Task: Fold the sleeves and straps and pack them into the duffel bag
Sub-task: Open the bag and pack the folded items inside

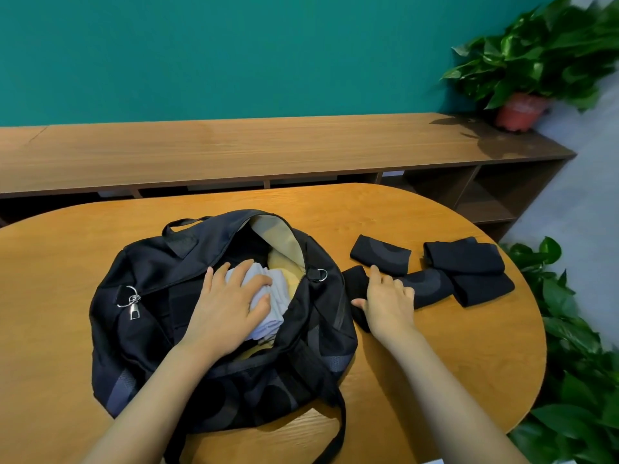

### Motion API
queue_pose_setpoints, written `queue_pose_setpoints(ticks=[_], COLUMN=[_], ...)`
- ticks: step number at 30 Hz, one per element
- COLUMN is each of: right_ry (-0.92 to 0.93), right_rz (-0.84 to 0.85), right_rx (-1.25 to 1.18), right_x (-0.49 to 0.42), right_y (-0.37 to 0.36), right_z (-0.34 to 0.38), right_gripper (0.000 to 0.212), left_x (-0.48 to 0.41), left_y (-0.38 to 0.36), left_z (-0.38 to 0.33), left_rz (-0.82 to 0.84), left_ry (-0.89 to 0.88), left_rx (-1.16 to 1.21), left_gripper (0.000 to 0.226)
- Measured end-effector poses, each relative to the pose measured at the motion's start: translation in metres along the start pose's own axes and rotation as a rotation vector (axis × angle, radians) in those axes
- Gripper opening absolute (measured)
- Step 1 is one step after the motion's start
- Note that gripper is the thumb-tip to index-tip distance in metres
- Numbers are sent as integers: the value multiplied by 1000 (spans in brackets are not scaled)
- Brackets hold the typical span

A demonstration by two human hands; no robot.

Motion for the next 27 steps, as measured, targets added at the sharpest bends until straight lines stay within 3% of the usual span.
queue_pose_setpoints(ticks=[2, 6, 11, 13, 16, 19, 21, 23, 27], right_ry=[-47, -4, 15, 70, 123, 115, 72, 27, 47], right_rz=[42, 75, -111, -11, 131, 190, 243, 247, 170], right_rx=[75, -11, -204, -252, -142, -38, -101, -144, 31], right_x=[-3, -3, -33, -58, -89, -105, -109, -109, -105], right_y=[2, 12, 59, 71, 68, 52, 39, 31, 36], right_z=[3, 11, -23, -39, -46, -45, -44, -43, -39], right_gripper=[75, 36, 47, 48, 42, 38, 38, 40, 29], left_x=[0, 1, 0, 0, 1, 1, 1, 0, 1], left_y=[0, 0, -1, -2, -2, -2, -2, -1, 1], left_z=[0, 2, 2, 1, 1, 1, 1, 0, -2], left_rz=[2, 8, 18, 24, 25, 35, 36, 35, 36], left_ry=[-1, 2, 12, 11, 12, 22, 24, 25, 23], left_rx=[5, 5, 13, 10, 8, 4, -2, -3, -1], left_gripper=[50, 49, 50, 50, 51, 54, 55, 55, 55])
Point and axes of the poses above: each hand's wrist, its own x-axis away from the middle knuckle, its own y-axis out of the back of the hand, z = x × y, the point moved 2 cm from there along -x, towards the middle knuckle, and after that the axes turned 6 degrees about x, right-handed, at the moved point
